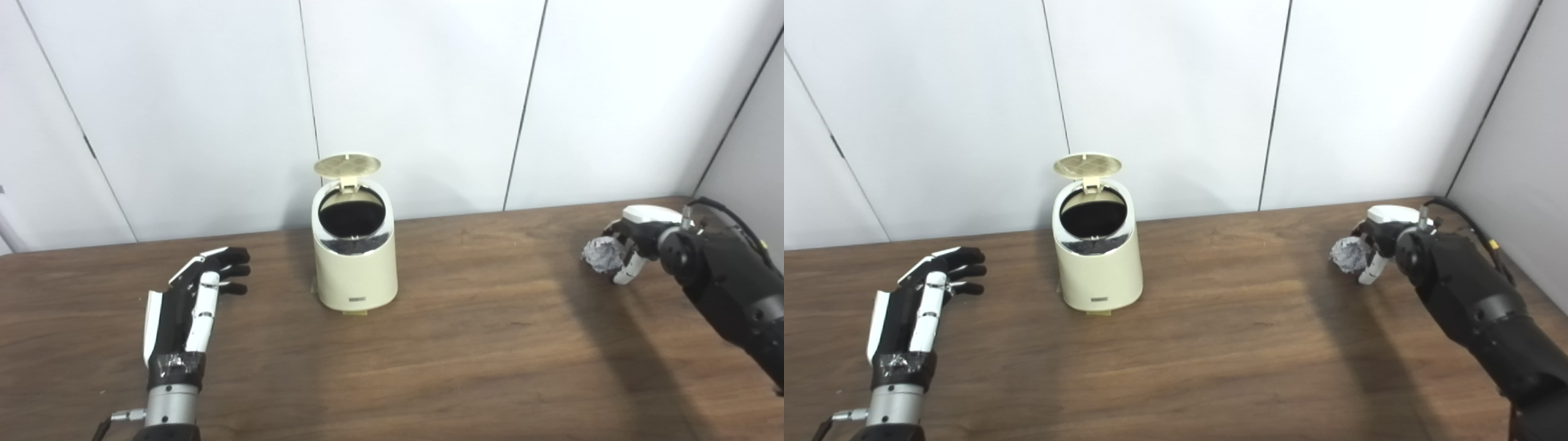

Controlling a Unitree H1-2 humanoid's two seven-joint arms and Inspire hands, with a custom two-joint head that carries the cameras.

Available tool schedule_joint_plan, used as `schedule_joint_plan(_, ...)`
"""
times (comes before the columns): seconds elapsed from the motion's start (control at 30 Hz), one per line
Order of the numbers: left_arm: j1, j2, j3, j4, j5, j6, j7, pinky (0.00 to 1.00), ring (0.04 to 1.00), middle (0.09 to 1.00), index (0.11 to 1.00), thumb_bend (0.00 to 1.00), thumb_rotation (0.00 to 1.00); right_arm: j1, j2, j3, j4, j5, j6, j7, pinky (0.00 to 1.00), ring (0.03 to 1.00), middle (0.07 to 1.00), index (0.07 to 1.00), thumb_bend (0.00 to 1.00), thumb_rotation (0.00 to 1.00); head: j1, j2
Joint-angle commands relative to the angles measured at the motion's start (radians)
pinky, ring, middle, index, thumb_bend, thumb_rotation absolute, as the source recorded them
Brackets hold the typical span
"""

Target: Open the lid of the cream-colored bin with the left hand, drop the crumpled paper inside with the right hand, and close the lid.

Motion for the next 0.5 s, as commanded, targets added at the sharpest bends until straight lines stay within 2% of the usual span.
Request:
schedule_joint_plan(0.0,-0.033,0.004,-0.002,-0.016,-0.006,-0.039,0.003,0.57,0.667,0.693,0.681,0.31,0.83,-0.061,-0.003,-0.012,0.006,0.018,-0.009,0.004,0.55,0.692,0.801,0.859,0.89,0.13,0.001,0.001)
schedule_joint_plan(0.23,-0.032,0.004,-0.002,-0.017,-0.003,-0.036,0.005,0.57,0.667,0.691,0.679,0.31,0.83,-0.077,0.005,-0.005,0.023,0.016,-0.009,0.004,0.48,0.631,0.778,0.858,0.88,0.12,0.000,0.000)
schedule_joint_plan(0.33,-0.032,0.004,-0.001,-0.017,-0.006,-0.035,0.004,0.57,0.668,0.694,0.682,0.31,0.83,-0.078,0.002,0.005,0.009,0.007,-0.016,0.005,0.48,0.630,0.764,0.852,0.90,0.14,0.000,0.000)
schedule_joint_plan(0.47,-0.031,0.005,-0.001,-0.019,-0.009,-0.036,0.002,0.57,0.663,0.692,0.681,0.31,0.83,-0.086,0.008,0.008,0.051,0.004,-0.035,-0.023,0.51,0.653,0.768,0.852,0.92,0.15,0.002,0.001)
